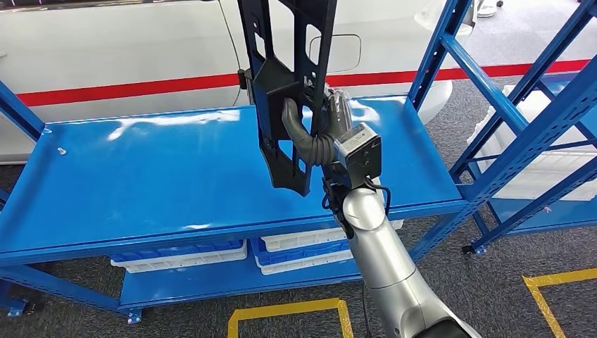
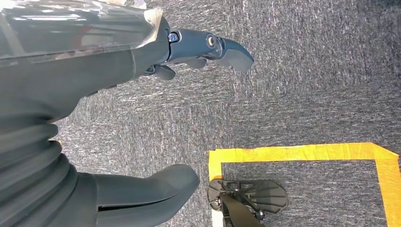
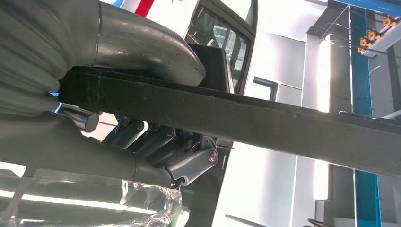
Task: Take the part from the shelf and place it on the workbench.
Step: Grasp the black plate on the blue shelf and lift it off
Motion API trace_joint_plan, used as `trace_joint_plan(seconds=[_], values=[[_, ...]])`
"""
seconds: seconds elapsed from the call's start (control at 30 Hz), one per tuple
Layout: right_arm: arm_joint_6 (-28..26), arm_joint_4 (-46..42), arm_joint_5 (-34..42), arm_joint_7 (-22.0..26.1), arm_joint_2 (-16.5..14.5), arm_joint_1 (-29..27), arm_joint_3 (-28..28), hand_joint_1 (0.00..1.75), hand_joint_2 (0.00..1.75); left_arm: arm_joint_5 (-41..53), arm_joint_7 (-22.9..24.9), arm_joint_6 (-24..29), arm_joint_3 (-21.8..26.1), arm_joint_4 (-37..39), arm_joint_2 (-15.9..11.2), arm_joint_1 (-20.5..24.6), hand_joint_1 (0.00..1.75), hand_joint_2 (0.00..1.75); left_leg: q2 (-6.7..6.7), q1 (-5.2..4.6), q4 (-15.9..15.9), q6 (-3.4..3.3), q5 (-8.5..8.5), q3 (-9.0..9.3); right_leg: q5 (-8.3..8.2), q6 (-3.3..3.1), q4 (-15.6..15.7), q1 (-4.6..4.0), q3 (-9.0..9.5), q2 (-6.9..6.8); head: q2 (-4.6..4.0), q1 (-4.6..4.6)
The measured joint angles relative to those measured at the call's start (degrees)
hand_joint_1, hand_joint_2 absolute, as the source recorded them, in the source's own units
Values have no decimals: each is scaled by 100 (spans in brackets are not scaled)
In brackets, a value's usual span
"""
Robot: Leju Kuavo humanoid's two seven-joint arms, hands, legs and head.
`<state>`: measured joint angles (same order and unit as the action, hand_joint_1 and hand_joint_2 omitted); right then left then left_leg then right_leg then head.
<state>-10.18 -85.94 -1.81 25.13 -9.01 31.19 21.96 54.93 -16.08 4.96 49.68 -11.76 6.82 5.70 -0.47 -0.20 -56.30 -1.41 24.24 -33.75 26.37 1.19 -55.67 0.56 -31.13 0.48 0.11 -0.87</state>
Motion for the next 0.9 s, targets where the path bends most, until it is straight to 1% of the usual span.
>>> trace_joint_plan(seconds=[0.27,0.33,0.4,0.47,0.5,0.53,0.57,0.6,0.63,0.67,0.7,0.73,0.77,0.8,0.83,0.87,0.9], values=[[6,-139,-43,40,55,-109,146,175,175,-32,-79,-11,8,-1,-1,1,0,175,0,-1,-2,-1,2,-1,0,1,2,1,1,0,0,0],[6,-183,-103,95,76,-190,241,175,175,-62,-104,-10,19,-2,-8,2,0,175,0,-9,-20,-29,24,-8,2,19,13,34,10,0,0,2],[9,-214,-173,169,99,-286,361,175,175,-108,-132,-13,44,-2,-16,2,0,175,1,-19,-38,-69,40,-12,0,58,24,68,25,0,0,3],[17,-253,-209,236,122,-384,487,175,175,-164,-177,-51,88,-1,-14,2,0,175,11,-4,20,-107,-7,18,19,89,-6,55,15,-2,0,4],[21,-279,-213,267,136,-427,541,175,175,-194,-210,-82,113,-1,-12,3,0,175,20,11,59,-132,-40,38,83,87,-102,47,-30,-4,0,3],[23,-309,-216,303,156,-475,595,175,175,-227,-249,-112,138,-1,-10,2,0,175,28,29,101,-151,-65,55,214,64,-323,39,-133,-7,0,-1],[23,-339,-215,335,184,-530,643,175,175,-253,-285,-133,161,0,-9,0,0,175,35,39,117,-162,-79,61,388,33,-663,44,-288,-11,0,-3],[23,-371,-221,362,216,-597,686,175,175,-269,-314,-137,181,0,-10,-5,0,175,35,42,122,-169,-82,57,570,9,-1079,43,-476,-11,0,-7],[23,-399,-240,381,253,-681,728,175,175,-281,-332,-137,201,0,-9,-12,0,175,34,42,121,-168,-84,51,710,5,-1468,48,-649,-11,0,-7],[23,-423,-267,390,290,-767,766,175,175,-284,-342,-137,219,0,-7,-22,0,175,34,44,119,-163,-85,47,767,27,-1700,56,-746,-11,0,-6],[23,-446,-299,395,325,-844,802,175,175,-285,-345,-136,233,1,-4,-31,0,175,34,49,115,-155,-88,42,734,73,-1713,68,-739,-13,0,-5],[23,-466,-329,396,357,-898,837,175,175,-284,-346,-136,245,2,2,-39,0,175,33,58,104,-139,-91,36,617,135,-1486,89,-614,-18,0,-5],[22,-481,-349,396,383,-926,867,175,175,-284,-346,-135,255,3,7,-42,0,175,32,70,83,-114,-90,24,469,200,-1103,113,-409,-29,0,-6],[22,-495,-360,397,405,-937,892,175,175,-284,-346,-134,266,3,9,-43,0,175,30,71,42,-76,-81,-4,333,244,-698,129,-180,-39,0,-7],[21,-507,-364,400,423,-947,912,175,175,-284,-346,-132,275,4,14,-42,0,175,25,68,-2,-34,-76,-32,230,254,-414,128,-25,-35,0,-4],[20,-516,-357,405,440,-957,926,175,175,-284,-345,-128,282,4,18,-41,0,175,18,58,-52,5,-70,-65,187,229,-260,126,53,-25,0,-4],[18,-521,-344,410,454,-971,939,175,175,-285,-345,-122,287,4,20,-41,0,175,8,47,-91,40,-76,-97,170,184,-226,124,60,-8,0,1]])
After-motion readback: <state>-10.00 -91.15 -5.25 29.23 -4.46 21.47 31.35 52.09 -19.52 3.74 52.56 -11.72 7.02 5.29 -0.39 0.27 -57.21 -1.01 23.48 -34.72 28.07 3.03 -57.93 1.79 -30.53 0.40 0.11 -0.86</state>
